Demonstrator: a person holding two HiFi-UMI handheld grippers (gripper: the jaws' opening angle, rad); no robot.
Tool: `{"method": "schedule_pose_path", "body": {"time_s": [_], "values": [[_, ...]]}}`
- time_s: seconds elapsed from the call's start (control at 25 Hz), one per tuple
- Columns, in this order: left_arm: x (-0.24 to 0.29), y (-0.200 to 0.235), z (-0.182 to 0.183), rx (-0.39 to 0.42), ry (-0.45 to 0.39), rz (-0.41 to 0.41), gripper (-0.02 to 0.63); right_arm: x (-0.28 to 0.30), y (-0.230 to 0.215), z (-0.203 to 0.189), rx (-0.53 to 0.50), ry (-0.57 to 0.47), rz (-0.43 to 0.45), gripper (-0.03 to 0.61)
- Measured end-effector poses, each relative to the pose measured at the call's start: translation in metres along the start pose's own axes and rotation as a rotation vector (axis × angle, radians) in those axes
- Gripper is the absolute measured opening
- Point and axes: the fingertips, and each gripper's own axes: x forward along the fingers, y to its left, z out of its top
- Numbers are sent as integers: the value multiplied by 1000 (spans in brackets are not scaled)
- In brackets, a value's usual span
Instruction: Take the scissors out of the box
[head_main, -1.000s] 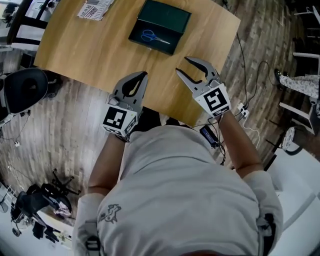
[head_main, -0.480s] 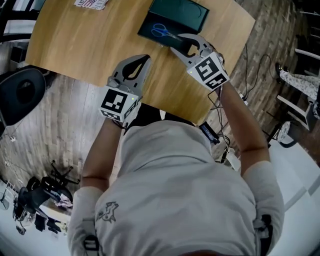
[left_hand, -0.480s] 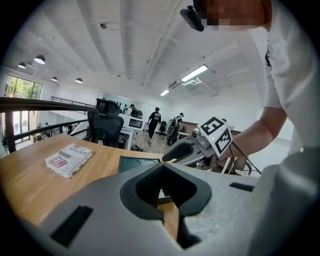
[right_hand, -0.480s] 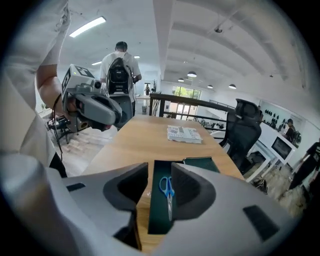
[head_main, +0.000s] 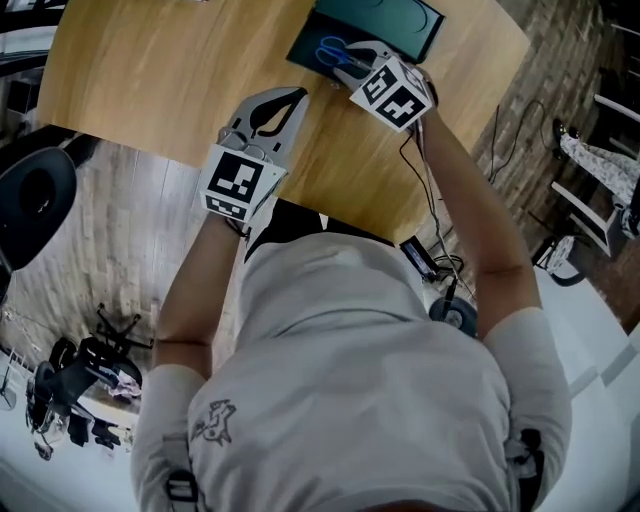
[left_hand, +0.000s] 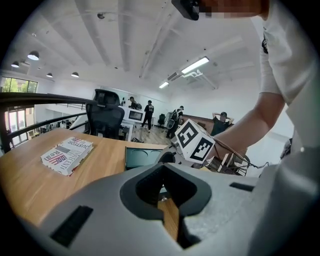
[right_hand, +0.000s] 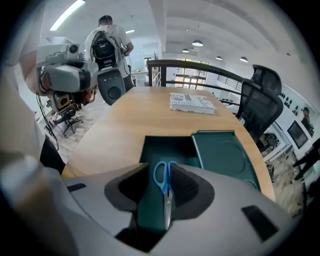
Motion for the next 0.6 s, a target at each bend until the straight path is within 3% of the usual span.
{"method": "schedule_pose_path", "body": {"time_s": [0.6], "values": [[27, 15, -27, -79, 44, -11, 5, 70, -22, -40, -9, 179, 29, 124]]}}
